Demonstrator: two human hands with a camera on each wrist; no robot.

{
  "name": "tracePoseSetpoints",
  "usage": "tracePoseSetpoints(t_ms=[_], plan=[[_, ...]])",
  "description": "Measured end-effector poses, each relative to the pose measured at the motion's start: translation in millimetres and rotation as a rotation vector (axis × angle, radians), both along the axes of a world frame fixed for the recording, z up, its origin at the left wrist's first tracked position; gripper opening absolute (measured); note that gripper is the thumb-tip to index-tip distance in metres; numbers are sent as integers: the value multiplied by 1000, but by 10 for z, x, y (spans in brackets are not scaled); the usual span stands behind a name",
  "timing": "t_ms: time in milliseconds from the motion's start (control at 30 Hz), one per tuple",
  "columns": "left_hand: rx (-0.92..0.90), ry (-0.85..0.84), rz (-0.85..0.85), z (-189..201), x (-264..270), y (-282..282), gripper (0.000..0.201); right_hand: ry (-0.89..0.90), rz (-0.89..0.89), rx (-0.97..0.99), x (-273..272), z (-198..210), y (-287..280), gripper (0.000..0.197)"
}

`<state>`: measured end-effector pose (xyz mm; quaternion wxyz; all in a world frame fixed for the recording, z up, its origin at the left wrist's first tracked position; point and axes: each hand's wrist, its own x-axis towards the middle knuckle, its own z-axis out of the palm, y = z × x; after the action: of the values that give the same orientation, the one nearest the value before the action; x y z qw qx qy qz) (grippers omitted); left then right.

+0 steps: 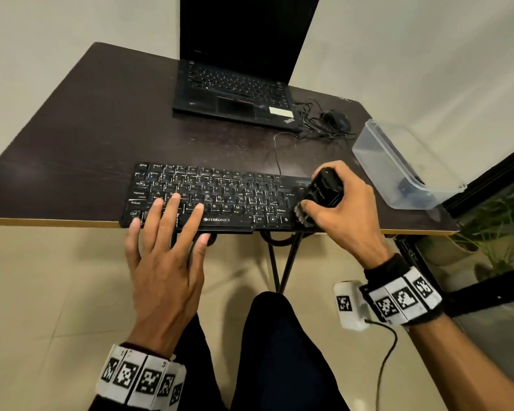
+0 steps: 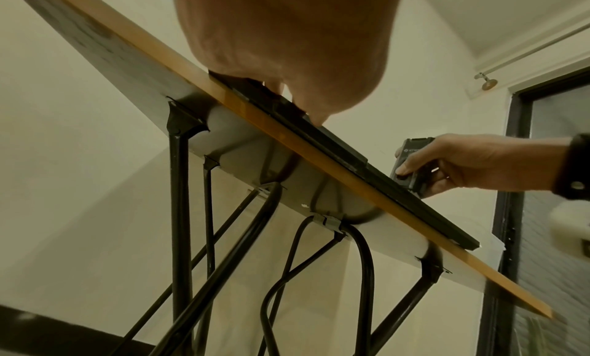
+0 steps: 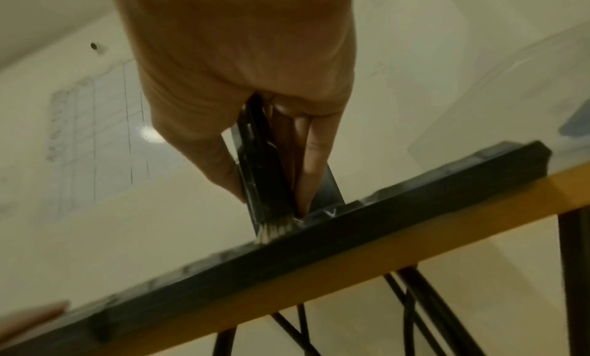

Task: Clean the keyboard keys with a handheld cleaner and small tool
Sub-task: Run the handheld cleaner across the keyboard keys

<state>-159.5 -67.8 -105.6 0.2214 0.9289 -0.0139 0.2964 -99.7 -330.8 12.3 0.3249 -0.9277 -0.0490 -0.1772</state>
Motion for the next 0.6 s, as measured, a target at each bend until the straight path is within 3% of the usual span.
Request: tracePoseSetpoints(t_ms=[133,267,600], plan=[[5,11,19,33,12,6,47,46,161,-19,-73,-6,165,46],[0,-26,45,44,40,20,41,24,34,-8,119,4,100,59],[-2,-53,74,0,85,14,38,-54,135,171,155,-70,109,75]])
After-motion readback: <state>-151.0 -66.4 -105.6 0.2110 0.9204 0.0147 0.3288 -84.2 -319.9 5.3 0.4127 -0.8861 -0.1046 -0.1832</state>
